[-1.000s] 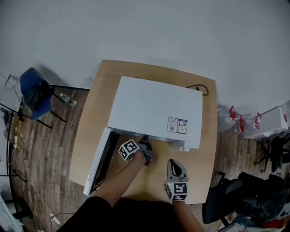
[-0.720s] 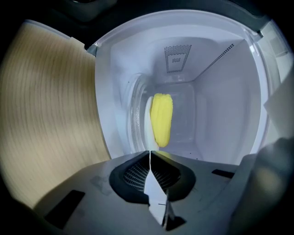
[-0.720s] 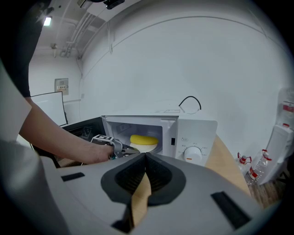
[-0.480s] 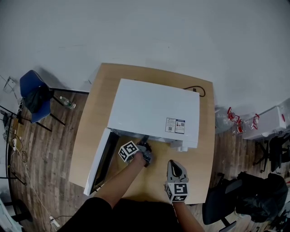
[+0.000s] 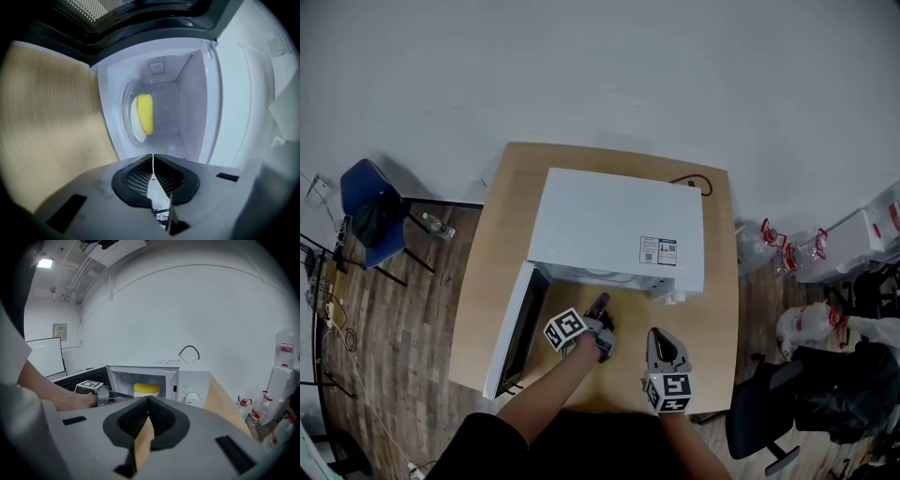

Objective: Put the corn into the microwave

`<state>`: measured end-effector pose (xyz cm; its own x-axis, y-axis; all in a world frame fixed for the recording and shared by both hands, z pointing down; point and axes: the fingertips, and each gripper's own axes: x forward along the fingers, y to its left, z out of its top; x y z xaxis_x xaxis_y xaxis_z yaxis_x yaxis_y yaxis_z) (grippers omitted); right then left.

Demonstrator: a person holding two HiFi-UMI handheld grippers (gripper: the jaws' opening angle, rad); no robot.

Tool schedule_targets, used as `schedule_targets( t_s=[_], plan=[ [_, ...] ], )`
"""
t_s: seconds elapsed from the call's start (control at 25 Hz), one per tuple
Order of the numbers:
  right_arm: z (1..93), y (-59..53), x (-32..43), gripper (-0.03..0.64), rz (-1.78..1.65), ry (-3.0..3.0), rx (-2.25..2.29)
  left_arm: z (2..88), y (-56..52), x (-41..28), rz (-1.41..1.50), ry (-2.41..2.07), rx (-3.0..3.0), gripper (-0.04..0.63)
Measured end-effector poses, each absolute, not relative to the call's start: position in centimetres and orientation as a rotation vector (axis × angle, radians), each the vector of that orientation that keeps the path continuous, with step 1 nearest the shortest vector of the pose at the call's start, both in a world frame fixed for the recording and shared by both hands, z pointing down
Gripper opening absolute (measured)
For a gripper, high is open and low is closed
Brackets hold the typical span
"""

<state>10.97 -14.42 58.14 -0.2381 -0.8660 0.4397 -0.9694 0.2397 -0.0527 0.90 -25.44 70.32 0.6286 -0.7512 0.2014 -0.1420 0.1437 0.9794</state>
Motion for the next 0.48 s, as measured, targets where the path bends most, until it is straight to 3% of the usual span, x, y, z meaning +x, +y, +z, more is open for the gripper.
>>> schedule_targets(
  t_s=[0.48],
  plan=[
    [55.3,-9.7,9.9,0.06,0.411,-2.203,1.785,62.2,-16.3,-2.3,-0.452,-0.861,1.654,0.018]
  ],
)
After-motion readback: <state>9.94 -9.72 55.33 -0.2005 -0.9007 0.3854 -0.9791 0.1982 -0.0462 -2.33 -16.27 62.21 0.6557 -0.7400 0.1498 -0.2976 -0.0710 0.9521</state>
